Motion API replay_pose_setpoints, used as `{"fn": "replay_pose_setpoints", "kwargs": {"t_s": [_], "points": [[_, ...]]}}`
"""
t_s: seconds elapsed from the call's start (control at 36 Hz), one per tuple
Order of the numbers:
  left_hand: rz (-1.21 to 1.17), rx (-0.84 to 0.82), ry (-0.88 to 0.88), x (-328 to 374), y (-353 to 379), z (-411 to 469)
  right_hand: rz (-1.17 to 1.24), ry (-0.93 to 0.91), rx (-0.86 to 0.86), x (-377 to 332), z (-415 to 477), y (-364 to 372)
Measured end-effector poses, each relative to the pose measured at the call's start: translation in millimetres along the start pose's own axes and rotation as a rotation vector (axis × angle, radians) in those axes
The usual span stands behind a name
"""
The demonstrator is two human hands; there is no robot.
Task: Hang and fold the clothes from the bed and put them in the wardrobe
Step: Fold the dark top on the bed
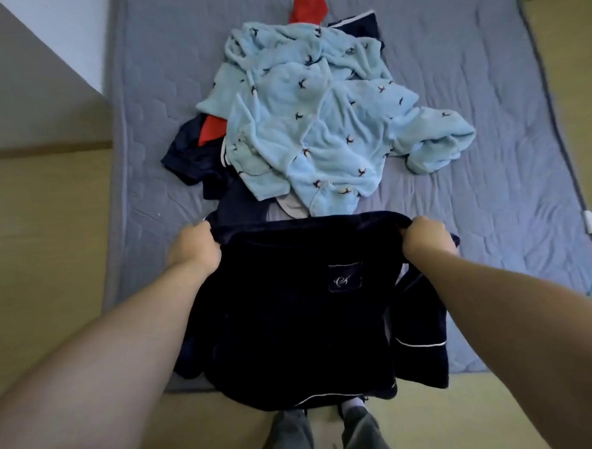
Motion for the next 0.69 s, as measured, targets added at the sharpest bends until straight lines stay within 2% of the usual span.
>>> {"fn": "replay_pose_setpoints", "kwargs": {"t_s": [0.17,0.33,0.44,0.56,0.69], "points": [[-0.053,0.126,-0.031,25,35,82,0.141,-0.031,0.087,-51,67,24],[-0.015,0.24,-0.008,41,67,157,0.133,-0.097,0.147,-81,127,54],[-0.049,0.242,-0.016,44,99,185,0.161,-0.127,0.194,-87,155,82],[-0.109,0.214,0.044,41,132,189,0.123,-0.16,0.311,-95,155,110],[-0.205,0.371,0.099,18,151,161,0.085,-0.332,0.441,-114,98,142]]}}
Point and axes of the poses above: each hand's wrist, its own z-axis towards the middle knuckle, its own y-axis out of the palm, x = y × z, the point moved 6 cm from there along z, towards the middle knuckle, and after that the axes turned 14 degrees about x, right-handed, at the moved point
